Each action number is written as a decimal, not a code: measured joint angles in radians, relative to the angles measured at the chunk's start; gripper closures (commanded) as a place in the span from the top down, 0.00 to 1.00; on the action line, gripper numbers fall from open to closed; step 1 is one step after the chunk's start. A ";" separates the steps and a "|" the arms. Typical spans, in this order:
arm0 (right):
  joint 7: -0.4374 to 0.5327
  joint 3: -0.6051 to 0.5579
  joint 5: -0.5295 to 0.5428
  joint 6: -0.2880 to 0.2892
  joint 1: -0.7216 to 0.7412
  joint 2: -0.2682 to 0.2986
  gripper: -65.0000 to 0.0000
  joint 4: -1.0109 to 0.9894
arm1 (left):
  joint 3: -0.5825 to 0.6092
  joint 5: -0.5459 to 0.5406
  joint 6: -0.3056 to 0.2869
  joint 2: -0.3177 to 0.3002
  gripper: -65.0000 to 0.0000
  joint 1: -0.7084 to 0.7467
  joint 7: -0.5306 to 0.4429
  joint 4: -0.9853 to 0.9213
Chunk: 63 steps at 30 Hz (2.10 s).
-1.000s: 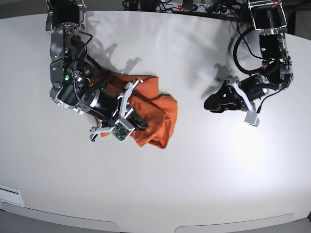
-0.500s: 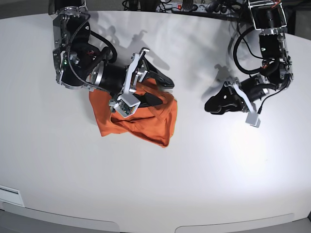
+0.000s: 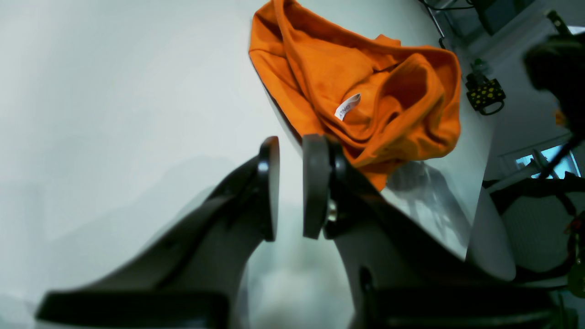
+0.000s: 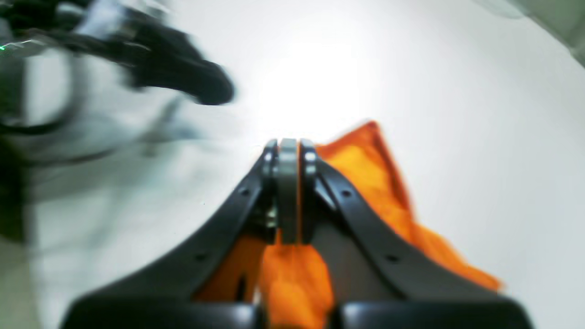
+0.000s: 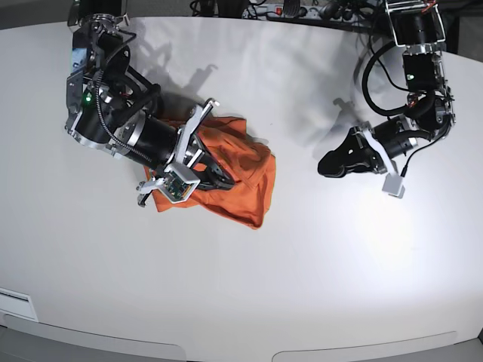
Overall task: Fold the T-shirt properly
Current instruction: 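Press and tuck the folded bundle with the right gripper, then grasp the bundle's sides with both grippers and square it up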
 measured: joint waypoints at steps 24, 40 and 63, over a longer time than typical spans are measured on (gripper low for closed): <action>-0.196 -0.351 0.100 -0.005 0.030 0.003 0.00 -0.216 | 0.000 -0.014 0.000 0.000 0.16 0.000 0.000 0.000; 0.128 -0.062 -0.243 -0.039 0.088 0.006 0.00 -0.105 | 0.062 -0.251 0.000 -0.028 0.00 -0.018 0.234 0.177; 0.219 -0.063 -0.122 0.000 0.384 0.222 0.00 -0.745 | 0.644 0.617 -0.003 -0.082 0.00 -0.025 -0.144 0.337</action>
